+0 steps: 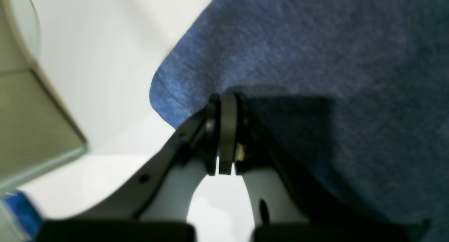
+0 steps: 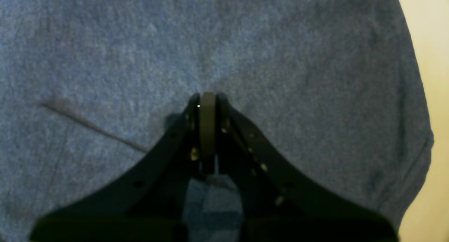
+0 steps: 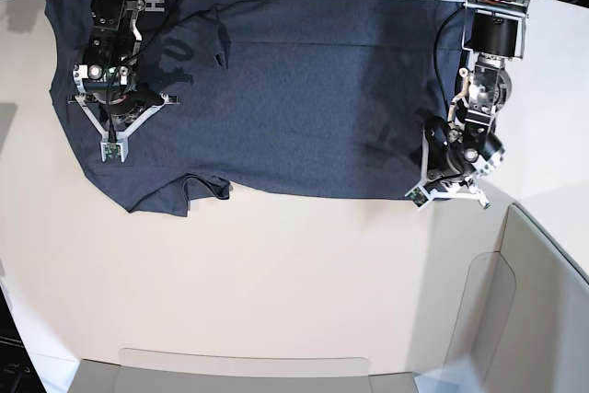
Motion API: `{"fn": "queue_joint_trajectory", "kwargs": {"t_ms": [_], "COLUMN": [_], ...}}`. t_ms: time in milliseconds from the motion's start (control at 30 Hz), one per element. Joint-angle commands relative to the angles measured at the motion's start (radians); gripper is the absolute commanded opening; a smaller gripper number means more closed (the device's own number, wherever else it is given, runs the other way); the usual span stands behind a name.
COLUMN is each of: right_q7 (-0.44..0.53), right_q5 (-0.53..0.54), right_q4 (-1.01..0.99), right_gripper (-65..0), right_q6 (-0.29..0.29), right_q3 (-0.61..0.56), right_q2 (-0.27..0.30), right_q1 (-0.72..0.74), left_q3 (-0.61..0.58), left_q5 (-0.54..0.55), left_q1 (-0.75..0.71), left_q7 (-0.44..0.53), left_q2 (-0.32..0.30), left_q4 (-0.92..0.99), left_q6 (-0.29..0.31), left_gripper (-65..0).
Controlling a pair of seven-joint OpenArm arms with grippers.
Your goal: Layout the t-shirt on the table in an organized manner, then fold the t-shirt properly
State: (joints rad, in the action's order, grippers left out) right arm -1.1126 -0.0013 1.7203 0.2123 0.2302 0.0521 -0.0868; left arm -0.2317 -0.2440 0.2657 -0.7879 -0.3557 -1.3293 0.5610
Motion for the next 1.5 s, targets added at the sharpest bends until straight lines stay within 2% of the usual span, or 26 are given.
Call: {"fn": "queue_joint_trajectory", "kwargs": {"t_ms": [0,200,267,400,467,633,733,833,900,967,1100,1200,1300,1467], "right_q7": [-0.08,-0.08,-0.08,-0.08,-0.08,-0.08,-0.08,-0.08,-0.08,-0.08,-0.08,-0.08,-0.08,-0.08], "right_q5": [-0.019,-0.019,-0.019,-0.019,-0.019,-0.019,-0.019,-0.019,-0.019,-0.019,-0.019,-0.019,-0.019,-0.019], "right_q4": [-0.006,-0.006,-0.006,-0.006,-0.006,-0.006,-0.006,-0.006,-0.006,-0.006,-0.004,-0.004,-0.004,-0.004], "right_gripper": [-65.0,-65.0,-65.0,-65.0,-65.0,-65.0,-65.0,-65.0,-65.0,-65.0,-65.0,-65.0,-65.0,-65.0], "right_q6": [-0.001,-0.001,-0.001,-0.001,-0.001,-0.001,-0.001,-0.001,-0.001,-0.001,-0.001,-0.001,-0.001,-0.001], "right_q3": [0.002,0.002,0.002,0.002,0.002,0.002,0.002,0.002,0.002,0.002,0.002,0.002,0.002,0.002], "right_q2": [0.004,0.004,0.004,0.004,0.004,0.004,0.018,0.018,0.018,0.018,0.018,0.018,0.018,0.018], "right_q1": [-0.018,-0.021,-0.021,-0.021,-0.021,-0.023,-0.034,-0.035,-0.035,-0.035,-0.037,-0.037,-0.037,-0.037], "left_q3": [-0.016,-0.05,-0.05,-0.047,-0.047,-0.044,-0.039,0.035,0.079,0.124,0.26,0.355,0.424,0.452], "left_q5": [-0.033,-0.22,-0.252,-0.262,-0.265,-0.328,-0.326,-0.318,-0.263,-0.173,0.051,0.191,0.282,0.348], "left_q1": [0.005,0.005,0.007,0.007,0.007,0.007,0.007,0.007,0.007,0.007,0.008,0.005,-0.016,-0.116], "left_q7": [-0.015,0.026,0.032,0.032,0.026,0.029,0.026,0.025,0.015,-0.048,-0.213,-0.31,-0.365,-0.377], "left_q2": [-0.009,-0.01,-0.009,-0.009,-0.022,-0.027,-0.027,-0.022,-0.015,-0.015,-0.015,-0.016,-0.016,-0.015], "left_q4": [0.003,0.0,-0.002,-0.048,-0.08,-0.102,-0.112,-0.154,-0.181,-0.209,-0.247,-0.247,-0.247,-0.273], "left_q6": [0.008,0.006,-0.006,-0.074,-0.083,-0.083,-0.083,-0.08,-0.077,-0.066,0.054,0.103,0.124,0.123], "left_gripper": [-65.0,-65.0,-65.0,-65.0,-65.0,-65.0,-65.0,-65.0,-65.0,-65.0,-65.0,-65.0,-65.0,-65.0]}}
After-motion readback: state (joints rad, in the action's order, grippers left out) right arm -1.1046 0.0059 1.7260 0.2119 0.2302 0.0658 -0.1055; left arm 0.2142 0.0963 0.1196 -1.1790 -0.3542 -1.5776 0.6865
